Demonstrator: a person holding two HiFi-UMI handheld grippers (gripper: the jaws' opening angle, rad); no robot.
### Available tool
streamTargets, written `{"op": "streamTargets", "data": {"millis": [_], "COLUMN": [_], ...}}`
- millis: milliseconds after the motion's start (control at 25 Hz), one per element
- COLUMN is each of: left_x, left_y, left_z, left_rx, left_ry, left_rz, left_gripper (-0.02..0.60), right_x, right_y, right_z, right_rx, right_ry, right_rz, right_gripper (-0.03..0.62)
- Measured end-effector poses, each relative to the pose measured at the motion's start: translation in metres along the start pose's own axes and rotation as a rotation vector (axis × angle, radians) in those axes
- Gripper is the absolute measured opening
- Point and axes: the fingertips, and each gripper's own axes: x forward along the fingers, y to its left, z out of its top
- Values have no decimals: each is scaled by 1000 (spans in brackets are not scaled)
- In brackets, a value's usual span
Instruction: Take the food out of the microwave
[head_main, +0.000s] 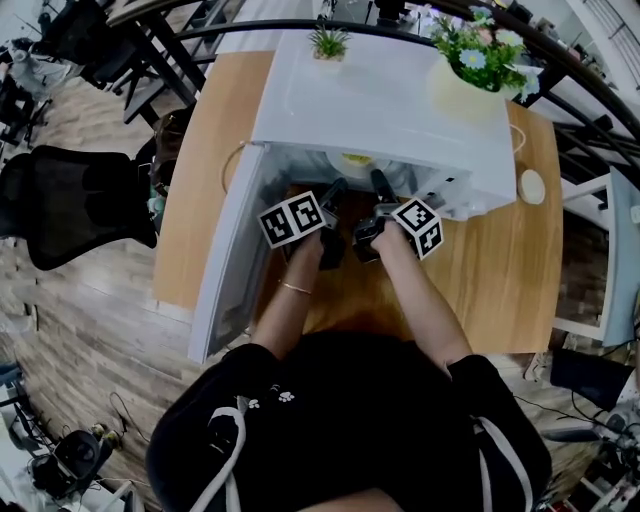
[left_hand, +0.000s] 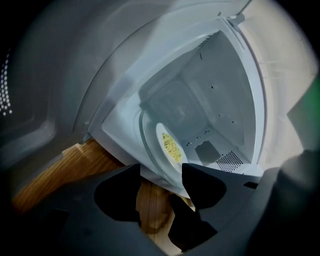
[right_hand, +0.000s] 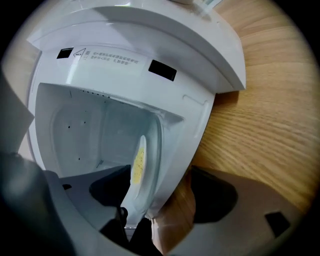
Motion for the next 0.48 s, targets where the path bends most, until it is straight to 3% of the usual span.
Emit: {"op": "streamTargets", "data": {"millis": [240,480], "left_x": [-1,-1], "left_y": [-2,-6], "left_z": [-4,-5], "left_rx": [-14,-21], "left_ry": [19,26], "left_rz": [-14,-32], "left_gripper": [239,239], "right_x": [8,12], "right_y": [1,-4], "right_z": [-1,-2], "right_rx": [28,49], "right_ry": [-22,-23], "right_rz": [5,0], "right_gripper": [345,281]}}
